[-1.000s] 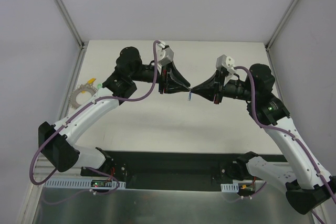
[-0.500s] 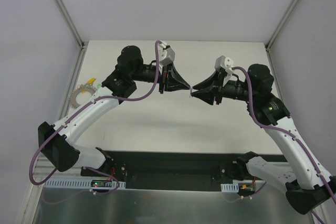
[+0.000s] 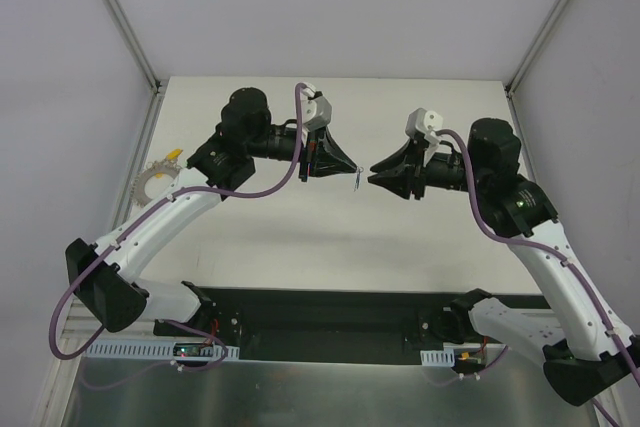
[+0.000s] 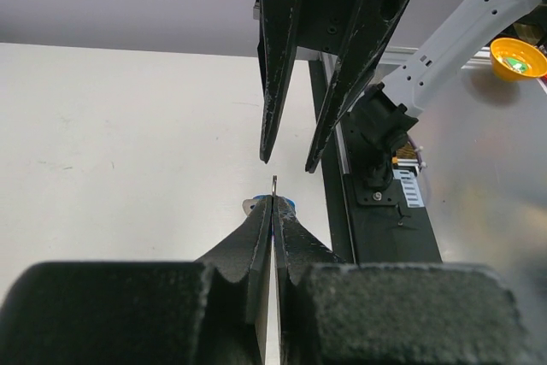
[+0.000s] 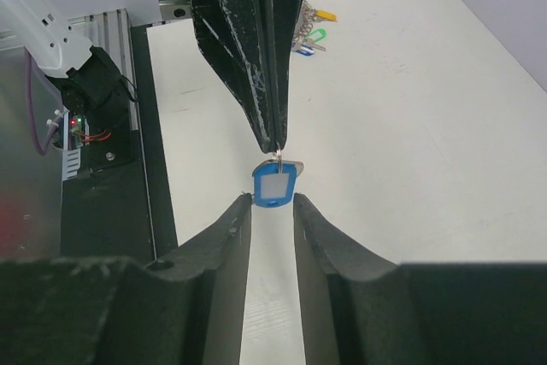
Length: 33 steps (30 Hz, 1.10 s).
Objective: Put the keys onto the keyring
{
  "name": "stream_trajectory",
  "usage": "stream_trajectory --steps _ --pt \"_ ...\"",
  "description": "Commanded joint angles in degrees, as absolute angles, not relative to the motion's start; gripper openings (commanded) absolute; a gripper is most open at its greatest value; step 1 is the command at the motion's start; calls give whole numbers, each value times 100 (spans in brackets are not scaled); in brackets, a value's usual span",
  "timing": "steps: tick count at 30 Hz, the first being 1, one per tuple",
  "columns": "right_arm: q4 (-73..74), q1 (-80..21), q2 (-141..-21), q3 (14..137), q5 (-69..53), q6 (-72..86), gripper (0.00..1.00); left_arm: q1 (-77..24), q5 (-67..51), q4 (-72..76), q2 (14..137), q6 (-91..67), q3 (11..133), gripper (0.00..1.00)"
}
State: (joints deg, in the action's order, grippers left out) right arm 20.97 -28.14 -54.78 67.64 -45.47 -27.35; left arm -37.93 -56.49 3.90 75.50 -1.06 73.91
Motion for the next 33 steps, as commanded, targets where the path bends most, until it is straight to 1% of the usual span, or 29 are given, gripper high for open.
stream_trajectory --steps 1,11,17,23,25,26,28,33 --pt "2004 -2786 -5572 7110 -4843 -2874 29 -3850 -5774 448 7339 79 7664 0" --pt "1820 -2795 -5827 7181 -5238 -2751 26 -3946 -5783 439 7444 18 7682 0" --pt "1819 -2786 -5906 7251 -5326 -2742 20 -3955 -5801 422 7453 26 7690 0" --pt "1828 -2786 -5915 7304 -5405 -2742 18 -3955 -5801 361 7479 79 7708 0" --pt "1837 -2786 -5933 7312 -5414 -2742 17 -3955 -5792 325 7514 88 7725 0" --pt "1846 -2786 -5924 7304 -5405 -2742 14 -3955 -5792 308 7515 123 7734 0" --pt "1881 -2786 -5932 7304 -5379 -2760 13 -3955 -5792 264 7532 141 7769 0" --pt "1925 -2786 -5959 7304 -5344 -2795 13 -3955 -5775 97 7559 255 7831 0"
